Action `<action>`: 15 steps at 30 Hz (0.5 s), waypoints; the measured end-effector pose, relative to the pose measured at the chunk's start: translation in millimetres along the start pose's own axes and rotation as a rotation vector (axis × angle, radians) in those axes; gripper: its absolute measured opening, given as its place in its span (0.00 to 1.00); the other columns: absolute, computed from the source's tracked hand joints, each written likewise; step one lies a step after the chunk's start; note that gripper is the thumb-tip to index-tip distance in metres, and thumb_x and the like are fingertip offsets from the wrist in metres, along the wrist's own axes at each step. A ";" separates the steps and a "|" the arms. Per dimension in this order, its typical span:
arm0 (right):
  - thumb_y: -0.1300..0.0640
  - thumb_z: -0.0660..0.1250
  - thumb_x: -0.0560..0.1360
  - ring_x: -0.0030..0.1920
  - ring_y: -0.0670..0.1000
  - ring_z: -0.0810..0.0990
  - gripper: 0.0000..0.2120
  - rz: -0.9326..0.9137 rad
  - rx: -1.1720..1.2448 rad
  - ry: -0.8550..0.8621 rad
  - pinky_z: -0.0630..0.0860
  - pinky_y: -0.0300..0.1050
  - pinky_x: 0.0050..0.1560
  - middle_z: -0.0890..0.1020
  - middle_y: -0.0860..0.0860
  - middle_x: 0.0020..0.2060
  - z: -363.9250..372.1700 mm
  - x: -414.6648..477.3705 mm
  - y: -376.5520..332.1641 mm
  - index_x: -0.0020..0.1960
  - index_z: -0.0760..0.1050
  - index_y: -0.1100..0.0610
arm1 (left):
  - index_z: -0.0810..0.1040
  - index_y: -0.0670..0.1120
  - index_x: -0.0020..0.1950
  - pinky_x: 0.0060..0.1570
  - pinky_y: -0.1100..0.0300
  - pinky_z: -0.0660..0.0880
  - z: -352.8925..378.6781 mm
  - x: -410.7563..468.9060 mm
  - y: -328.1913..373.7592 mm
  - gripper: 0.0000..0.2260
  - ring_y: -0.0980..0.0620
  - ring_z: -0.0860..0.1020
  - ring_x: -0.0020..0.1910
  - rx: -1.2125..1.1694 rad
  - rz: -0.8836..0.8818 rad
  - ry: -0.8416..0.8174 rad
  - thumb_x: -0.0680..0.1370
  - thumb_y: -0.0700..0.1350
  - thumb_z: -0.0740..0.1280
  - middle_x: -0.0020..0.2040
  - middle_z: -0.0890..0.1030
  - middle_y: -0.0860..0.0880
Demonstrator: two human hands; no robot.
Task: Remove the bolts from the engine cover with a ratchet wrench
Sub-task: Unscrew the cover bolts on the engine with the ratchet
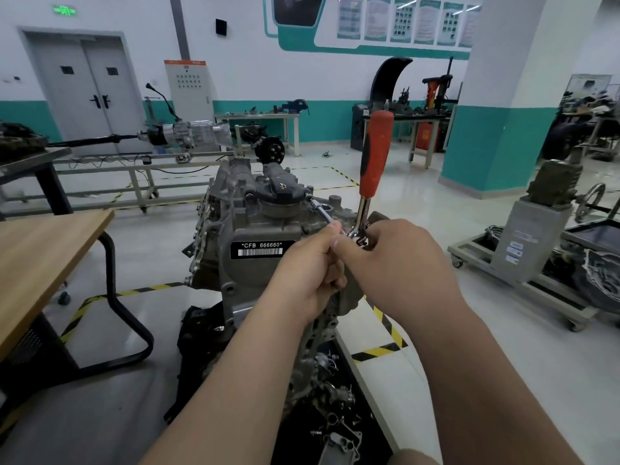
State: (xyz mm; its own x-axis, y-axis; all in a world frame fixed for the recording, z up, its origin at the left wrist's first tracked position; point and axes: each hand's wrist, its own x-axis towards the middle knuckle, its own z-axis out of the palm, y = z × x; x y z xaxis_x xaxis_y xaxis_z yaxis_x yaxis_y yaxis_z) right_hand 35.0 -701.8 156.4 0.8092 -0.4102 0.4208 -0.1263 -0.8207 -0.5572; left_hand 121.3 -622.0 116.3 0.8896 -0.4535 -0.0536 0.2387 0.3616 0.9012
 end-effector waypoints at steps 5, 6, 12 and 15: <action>0.38 0.61 0.75 0.25 0.50 0.76 0.25 0.079 0.189 -0.056 0.67 0.42 0.28 0.74 0.45 0.17 3.8 1.7 5.6 0.26 0.69 0.52 | 0.79 0.48 0.40 0.21 0.65 0.64 -1.2 0.4 -0.1 0.11 0.55 0.60 0.22 -0.002 -0.001 -0.018 0.80 0.50 0.64 0.28 0.65 0.50; 0.39 0.60 0.77 0.26 0.50 0.78 0.26 0.108 0.276 -0.085 0.70 0.42 0.28 0.76 0.47 0.19 5.3 2.0 6.5 0.26 0.72 0.53 | 0.78 0.48 0.38 0.21 0.65 0.63 -1.5 1.0 -0.5 0.12 0.56 0.60 0.21 -0.006 0.005 -0.027 0.80 0.50 0.64 0.26 0.64 0.52; 0.39 0.57 0.79 0.21 0.50 0.74 0.25 0.330 0.756 -0.193 0.70 0.42 0.28 0.75 0.50 0.21 25.0 -10.2 11.5 0.32 0.81 0.50 | 0.78 0.49 0.33 0.22 0.64 0.64 -4.0 0.0 -3.5 0.15 0.55 0.63 0.20 -0.004 0.027 -0.024 0.79 0.50 0.65 0.25 0.67 0.52; 0.40 0.57 0.80 0.19 0.51 0.68 0.22 0.485 1.132 -0.309 0.67 0.42 0.26 0.72 0.51 0.23 35.1 -13.7 9.7 0.41 0.83 0.52 | 0.80 0.49 0.32 0.19 0.66 0.65 -4.7 -4.2 -1.1 0.17 0.53 0.67 0.17 0.014 -0.010 -0.038 0.78 0.53 0.65 0.23 0.68 0.50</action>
State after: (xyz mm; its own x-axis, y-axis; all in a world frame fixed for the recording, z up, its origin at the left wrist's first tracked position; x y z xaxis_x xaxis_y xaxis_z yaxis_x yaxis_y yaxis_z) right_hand 42.8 -690.2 120.1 0.9365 -0.3373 -0.0960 -0.0103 0.2471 -0.9689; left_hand 119.1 -616.6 113.5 0.8718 -0.4877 -0.0467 0.2418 0.3453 0.9068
